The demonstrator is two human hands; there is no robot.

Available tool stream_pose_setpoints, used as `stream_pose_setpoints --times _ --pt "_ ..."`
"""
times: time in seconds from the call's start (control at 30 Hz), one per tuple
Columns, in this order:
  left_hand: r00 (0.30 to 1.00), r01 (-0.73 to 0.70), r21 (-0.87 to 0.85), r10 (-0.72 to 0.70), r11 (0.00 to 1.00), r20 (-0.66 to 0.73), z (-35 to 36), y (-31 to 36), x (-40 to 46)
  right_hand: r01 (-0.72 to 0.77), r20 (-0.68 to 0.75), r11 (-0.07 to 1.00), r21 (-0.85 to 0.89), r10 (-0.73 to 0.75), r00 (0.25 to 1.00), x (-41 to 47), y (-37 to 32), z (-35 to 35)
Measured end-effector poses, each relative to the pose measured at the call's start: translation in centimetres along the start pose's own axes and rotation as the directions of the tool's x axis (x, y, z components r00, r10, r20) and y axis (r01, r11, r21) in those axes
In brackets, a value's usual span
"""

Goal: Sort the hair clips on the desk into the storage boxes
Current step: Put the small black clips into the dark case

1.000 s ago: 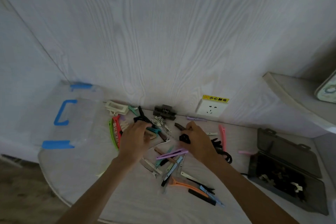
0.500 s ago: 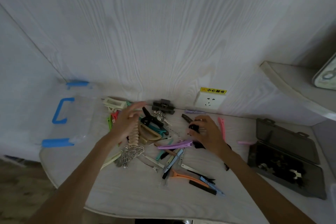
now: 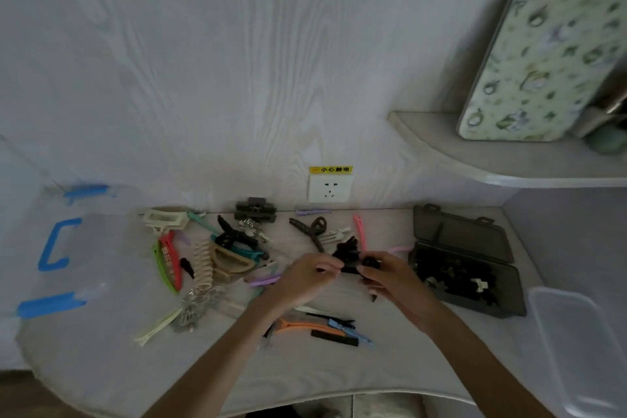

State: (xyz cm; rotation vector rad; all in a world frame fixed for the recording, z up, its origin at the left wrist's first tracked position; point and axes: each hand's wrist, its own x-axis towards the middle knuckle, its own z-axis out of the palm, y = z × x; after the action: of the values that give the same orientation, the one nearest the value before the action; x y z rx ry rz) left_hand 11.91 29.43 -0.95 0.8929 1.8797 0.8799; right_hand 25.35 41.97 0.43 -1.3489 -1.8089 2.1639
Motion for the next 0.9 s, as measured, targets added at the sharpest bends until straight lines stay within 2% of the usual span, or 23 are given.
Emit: stream_pose_setpoints --times 0.07,0.17,0.23,0.3,0.33,0.37,0.43,0.5,0.57,0.63,0.73,0.9 --pt "0.999 -0.015 0.023 0.014 1.000 0.032 2.3 1.2 1.5 0.019 -0.131 0.999 -0.032 -0.023 0.991 -1.0 0.8 -2.8" --pt "0.994 -0.013 0.089 0.003 0.996 0.113 5.4 3.0 4.1 0.078 -0.373 0.981 -0.176 -0.140 0.917 -2.0 2.2 -7.7" --pt "0.991 -0.019 0.180 -0.005 0.983 0.132 7.0 3.6 5.9 0.092 -0.432 0.968 -0.235 -0.189 0.882 -2.4 2.8 -10.2" --pt "0.992 -0.035 0.263 0.002 0.964 0.124 8.2 3.7 7.5 0.122 -0.377 0.942 -0.313 -0.241 0.894 -2.6 3.1 -11.6" --pt "0.995 -0.051 0.315 0.023 0.948 0.093 8.5 3.7 8.2 0.137 -0.328 0.904 -0.405 -0.284 0.901 -2.5 3.5 -12.0" --pt "0.997 -0.071 0.374 0.059 0.925 0.044 8.9 3.7 8.9 0.135 -0.280 0.833 -0.536 -0.327 0.903 -2.3 4.1 -12.3" --pt "0.985 -0.108 0.503 0.161 0.857 -0.062 9.1 3.5 10.1 0.136 -0.172 0.603 -0.786 -0.424 0.889 -1.9 5.5 -12.6" --pt "0.968 -0.148 0.597 0.239 0.788 -0.076 9.3 3.6 11.4 0.161 -0.083 0.427 -0.890 -0.497 0.864 -1.4 6.4 -12.9" --pt "0.956 -0.202 0.678 0.292 0.706 -0.019 9.1 3.6 12.4 0.188 -0.038 0.321 -0.928 -0.585 0.810 -0.9 6.7 -13.0" --pt "0.947 -0.259 0.729 0.316 0.633 0.063 8.9 3.7 13.6 0.168 -0.048 0.296 -0.940 -0.604 0.796 -0.5 6.3 -13.5" --pt "0.937 -0.341 0.714 0.284 0.612 0.204 8.9 4.0 15.3 0.177 -0.028 0.283 -0.943 -0.595 0.803 -0.4 6.0 -14.4" --pt "0.872 -0.488 0.698 0.332 0.524 0.360 9.3 5.4 17.5 0.177 -0.017 0.278 -0.944 -0.575 0.818 -0.3 6.0 -15.6"
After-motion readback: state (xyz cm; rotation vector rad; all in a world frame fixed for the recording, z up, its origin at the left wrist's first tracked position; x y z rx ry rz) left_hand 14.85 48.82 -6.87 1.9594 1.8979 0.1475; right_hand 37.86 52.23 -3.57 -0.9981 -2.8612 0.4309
